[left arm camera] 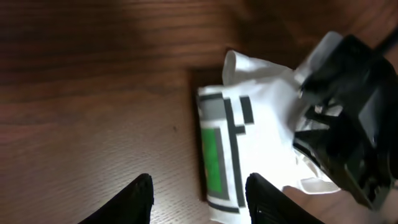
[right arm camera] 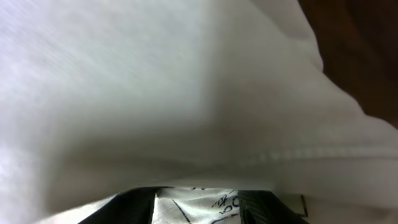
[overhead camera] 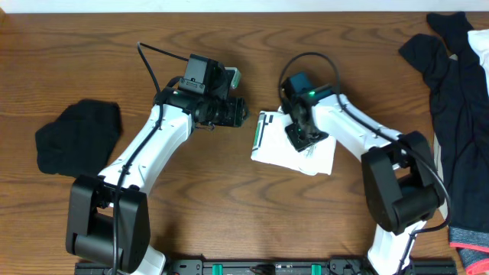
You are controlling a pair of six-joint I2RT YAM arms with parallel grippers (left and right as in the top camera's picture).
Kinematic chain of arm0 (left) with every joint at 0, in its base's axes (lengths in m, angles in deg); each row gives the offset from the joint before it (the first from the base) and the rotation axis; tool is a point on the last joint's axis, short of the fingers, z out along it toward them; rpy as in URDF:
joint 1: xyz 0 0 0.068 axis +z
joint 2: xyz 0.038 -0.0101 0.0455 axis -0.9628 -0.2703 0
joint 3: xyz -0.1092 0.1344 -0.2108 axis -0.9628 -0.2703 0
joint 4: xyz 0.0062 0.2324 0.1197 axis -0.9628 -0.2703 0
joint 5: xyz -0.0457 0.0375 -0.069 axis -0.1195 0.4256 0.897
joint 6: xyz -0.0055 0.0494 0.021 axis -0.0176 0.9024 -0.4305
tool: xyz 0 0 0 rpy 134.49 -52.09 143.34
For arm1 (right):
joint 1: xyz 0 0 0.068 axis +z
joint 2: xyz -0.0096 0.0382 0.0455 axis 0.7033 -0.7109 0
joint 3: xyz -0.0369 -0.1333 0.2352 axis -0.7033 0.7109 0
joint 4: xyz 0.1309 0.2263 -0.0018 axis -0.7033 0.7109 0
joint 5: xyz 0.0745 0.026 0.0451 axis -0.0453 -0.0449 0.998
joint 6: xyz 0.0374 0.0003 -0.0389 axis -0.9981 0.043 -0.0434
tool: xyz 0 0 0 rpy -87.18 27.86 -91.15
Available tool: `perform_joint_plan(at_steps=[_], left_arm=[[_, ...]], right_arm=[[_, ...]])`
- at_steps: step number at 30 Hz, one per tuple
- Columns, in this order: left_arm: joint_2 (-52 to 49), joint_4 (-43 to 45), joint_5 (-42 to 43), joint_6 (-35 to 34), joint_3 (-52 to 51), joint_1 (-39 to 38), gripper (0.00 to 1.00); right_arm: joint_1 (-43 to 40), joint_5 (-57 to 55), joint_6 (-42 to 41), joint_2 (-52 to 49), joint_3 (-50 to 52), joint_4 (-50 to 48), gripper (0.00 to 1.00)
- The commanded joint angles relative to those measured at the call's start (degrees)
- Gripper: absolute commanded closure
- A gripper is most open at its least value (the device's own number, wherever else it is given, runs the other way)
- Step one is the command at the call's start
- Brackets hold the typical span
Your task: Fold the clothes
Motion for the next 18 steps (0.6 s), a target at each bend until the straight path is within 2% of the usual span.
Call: perform_joint_plan(at_steps=[1,5,11,18], left_arm=[[-0.5,0.2,-4.0,0.5,0.3,0.0,0.49],[-0.5,0.2,-5.7,0.5,0.3,0.1,0.49],[-0.5,0.2,-6.1,0.5,0.3,1.4,0.49],[-0.5,-0.4,-6.1,0.5,0.3,2.3,0.49]], right_arm=[[3.1,-3.9,5.0,-4.2,2.1,-0.9,0.58],[6.3,-3.9,5.2,-4.2,2.1,-0.9,0.59],[9.8,-3.9,4.6,-3.7,2.1,-0.6,0.68],[8.7,-3.9,1.2,4.0,2.0,-0.9,0.66]])
